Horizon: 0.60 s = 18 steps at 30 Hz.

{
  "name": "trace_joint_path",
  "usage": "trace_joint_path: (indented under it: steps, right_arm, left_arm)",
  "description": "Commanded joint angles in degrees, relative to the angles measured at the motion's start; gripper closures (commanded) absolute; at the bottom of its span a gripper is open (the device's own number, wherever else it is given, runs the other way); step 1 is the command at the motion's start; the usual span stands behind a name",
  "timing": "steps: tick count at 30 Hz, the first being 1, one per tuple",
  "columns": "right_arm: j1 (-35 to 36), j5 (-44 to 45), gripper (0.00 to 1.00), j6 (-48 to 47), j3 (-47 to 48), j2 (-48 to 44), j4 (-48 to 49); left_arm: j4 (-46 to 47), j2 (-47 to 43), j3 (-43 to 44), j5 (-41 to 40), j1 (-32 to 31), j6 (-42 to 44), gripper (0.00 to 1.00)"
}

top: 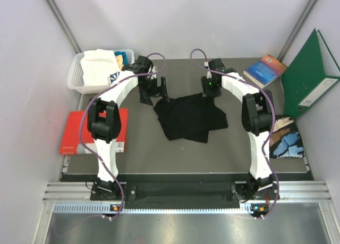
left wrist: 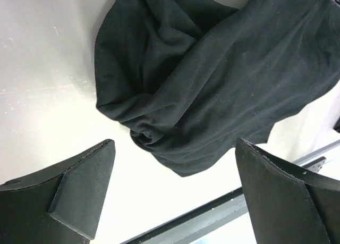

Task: Fold and stack the t-shirts
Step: Flatten the tshirt out

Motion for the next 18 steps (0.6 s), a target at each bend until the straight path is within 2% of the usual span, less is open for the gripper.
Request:
trace_joint_path:
  steps: [1,4,8,15,16,18]
  right_arm:
    - [0.2,-0.6,0.60,0.5,2.0,2.5,0.4]
    - [0.3,-0.1,0.68,0.4,1.4,2.4,0.8]
    - [0.4,1.2,0.70,0.4,0.0,1.2,1.2]
    - [0.2,7.7,0.52,0.2,-3.9,-6.7,2.1]
    - [0.0,8.2,0.45,0.3,-4.6,-7.1,2.3]
    - [-0.5,8.4,0.41,0.4,-5.0,-7.1,2.7]
  left_arm:
    - [-1.5,-1.5,1.0,-0.9,-0.2,1.3,0.01]
    - [-1.9,-1.3,1.4,-1.0,-0.2,1.5,0.01]
    - [-2.6,-1.1,1.9,-1.2,-0.2,2.2,0.01]
    - [-3.8,-0.3,2.3,-1.4,-0.2,3.8,0.01]
    - [-3.9,0.1,2.3,-1.4,-0.2,4.2,0.01]
    - [-4.1,0.4,2.2,-1.2,-0.2,4.5,0.01]
